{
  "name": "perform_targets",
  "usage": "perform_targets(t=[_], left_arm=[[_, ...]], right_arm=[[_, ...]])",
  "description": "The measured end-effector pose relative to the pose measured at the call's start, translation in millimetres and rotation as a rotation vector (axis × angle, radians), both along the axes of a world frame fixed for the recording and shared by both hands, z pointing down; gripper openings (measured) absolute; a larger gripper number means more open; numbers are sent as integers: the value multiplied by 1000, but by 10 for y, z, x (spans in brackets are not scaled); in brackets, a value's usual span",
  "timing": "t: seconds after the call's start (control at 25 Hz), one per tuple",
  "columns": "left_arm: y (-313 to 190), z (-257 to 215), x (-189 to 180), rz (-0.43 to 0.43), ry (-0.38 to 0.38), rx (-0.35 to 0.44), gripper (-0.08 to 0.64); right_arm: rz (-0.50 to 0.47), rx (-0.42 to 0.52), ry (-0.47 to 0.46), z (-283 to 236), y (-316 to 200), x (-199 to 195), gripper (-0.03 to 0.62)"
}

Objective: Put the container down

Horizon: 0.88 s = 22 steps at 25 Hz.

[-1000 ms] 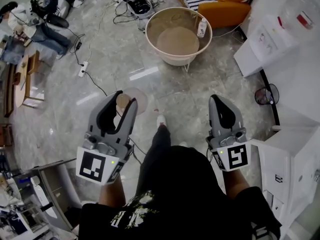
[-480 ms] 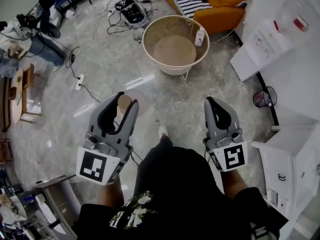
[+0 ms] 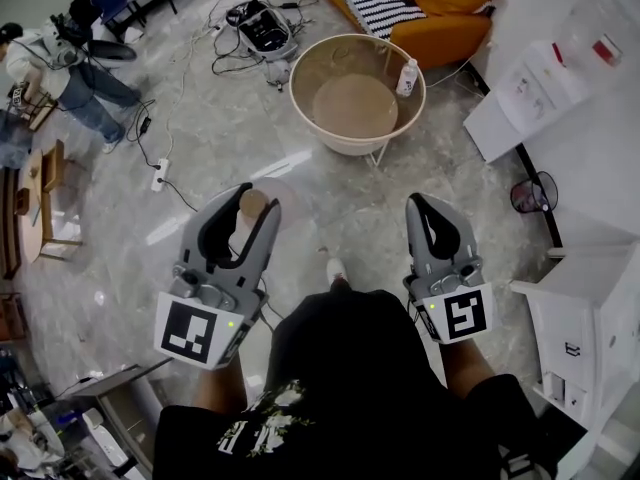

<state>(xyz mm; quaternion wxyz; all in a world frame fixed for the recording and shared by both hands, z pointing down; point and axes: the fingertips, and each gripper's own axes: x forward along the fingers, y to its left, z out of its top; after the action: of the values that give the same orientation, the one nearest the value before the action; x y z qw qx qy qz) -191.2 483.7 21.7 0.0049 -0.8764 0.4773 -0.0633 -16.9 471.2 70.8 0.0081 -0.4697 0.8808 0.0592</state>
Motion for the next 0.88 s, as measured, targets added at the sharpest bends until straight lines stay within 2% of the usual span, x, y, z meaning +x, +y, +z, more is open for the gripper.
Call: perform_targets(t=[0.08, 0.36, 0.56, 0.88], left_arm=[[-26, 37, -110, 8, -6, -3, 149], [-167, 189, -238, 40, -2, -19, 149], [-260, 221, -296, 49, 3, -25, 149], [-543, 217, -371, 40, -2, -15, 149]], right_arm=[[19, 12, 5, 5, -6, -69, -5], [45, -51, 65, 194, -57, -171, -5], [38, -2, 33, 101, -167, -271, -5], [35, -43, 64, 198, -431, -308, -5]])
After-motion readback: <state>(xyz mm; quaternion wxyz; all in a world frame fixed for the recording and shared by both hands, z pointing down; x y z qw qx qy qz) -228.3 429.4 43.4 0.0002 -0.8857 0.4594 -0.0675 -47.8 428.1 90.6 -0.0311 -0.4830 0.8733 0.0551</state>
